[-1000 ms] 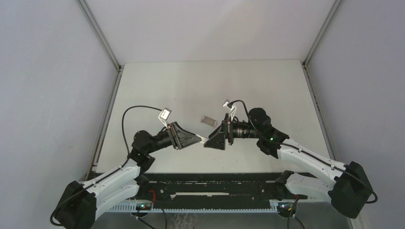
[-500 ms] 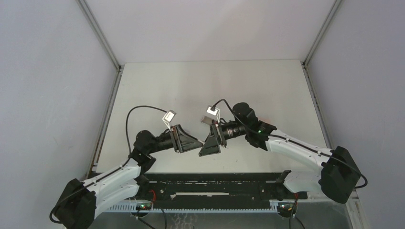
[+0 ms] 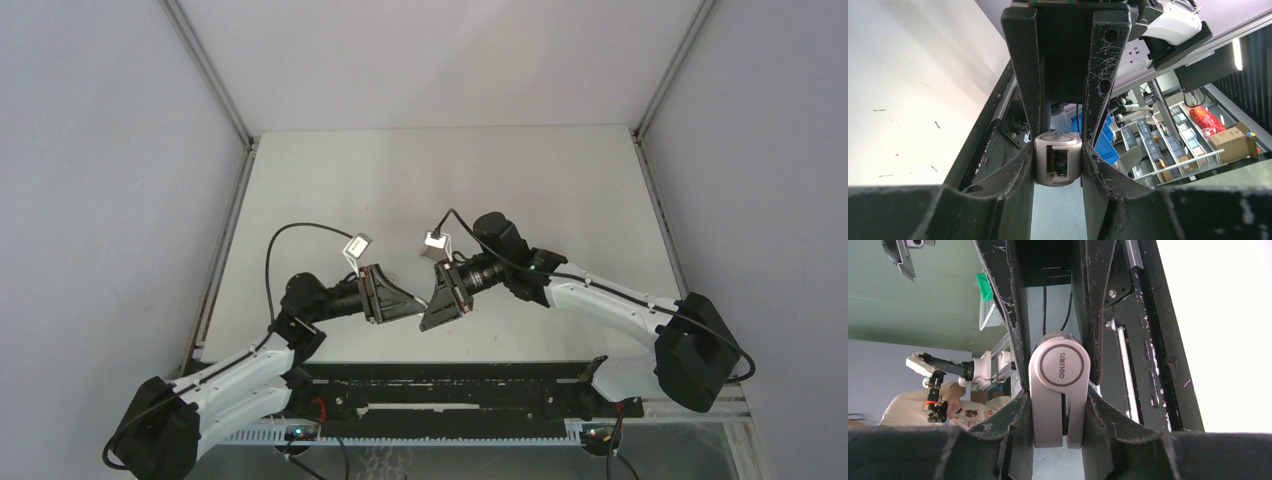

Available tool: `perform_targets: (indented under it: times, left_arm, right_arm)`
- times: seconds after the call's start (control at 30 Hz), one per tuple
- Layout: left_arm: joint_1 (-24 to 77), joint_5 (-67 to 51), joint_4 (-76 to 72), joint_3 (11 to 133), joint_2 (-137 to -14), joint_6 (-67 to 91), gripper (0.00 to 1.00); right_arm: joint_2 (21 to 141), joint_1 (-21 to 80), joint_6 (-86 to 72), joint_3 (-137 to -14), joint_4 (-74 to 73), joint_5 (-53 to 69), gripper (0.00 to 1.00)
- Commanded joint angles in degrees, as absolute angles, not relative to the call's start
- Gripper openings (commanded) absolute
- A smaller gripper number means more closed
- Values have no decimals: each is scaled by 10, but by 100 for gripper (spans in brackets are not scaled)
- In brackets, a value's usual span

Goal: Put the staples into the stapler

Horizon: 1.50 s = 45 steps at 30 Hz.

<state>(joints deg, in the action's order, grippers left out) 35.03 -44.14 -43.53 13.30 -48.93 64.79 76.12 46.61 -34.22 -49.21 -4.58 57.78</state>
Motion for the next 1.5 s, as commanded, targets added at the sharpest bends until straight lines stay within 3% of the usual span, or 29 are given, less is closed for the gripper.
perform_targets:
  times: [0.0,0.07,0.2,0.23,0.3,0.37,0.47,0.57,0.77,0.83,0.97,1.07,1.13,1.3,1.47]
  left_arm:
    - [353,-420,-450,170,-482,629,5]
    - [353,-419,-448,171,-482,628,5]
    - [352,-417,-439,173,-486,624,5]
    - [352,-417,-439,173,-487,624,5]
    - [353,-418,-439,174,-490,624,5]
    - [352,-419,-439,174,-491,623,5]
    - [352,-419,-439,175,-492,623,4]
    - [352,-418,-439,176,-494,622,4]
    - [352,-403,-398,184,-490,595,8]
    - [352,-384,-370,191,-483,576,23]
    - [341,-327,-275,214,-456,504,67]
    - [316,-275,-169,240,-426,427,91]
    - [288,-250,-119,253,-411,393,96]
    - [204,-141,-6,276,-394,305,100]
    - [154,-76,11,261,-392,311,100]
  right_arm:
    - [759,460,-347,-513,-34,591,0]
    - [760,454,-353,-513,-26,601,0]
    - [752,445,-348,-513,-28,598,45]
    - [748,444,-345,-513,-31,596,52]
    - [742,441,-342,-513,-35,592,60]
    - [738,438,-340,-513,-38,589,61]
    - [738,436,-340,-510,-40,586,59]
    - [741,435,-340,-509,-41,584,48]
    - [733,427,-338,-506,-45,566,0]
    - [723,421,-334,-501,-50,551,0]
    - [696,386,-329,-479,-68,508,0]
    - [677,323,-310,-454,-106,454,0]
    - [668,280,-279,-449,-165,371,0]
    - [659,191,-231,-438,-297,36,0]
    - [687,82,-217,-405,-291,-7,0]
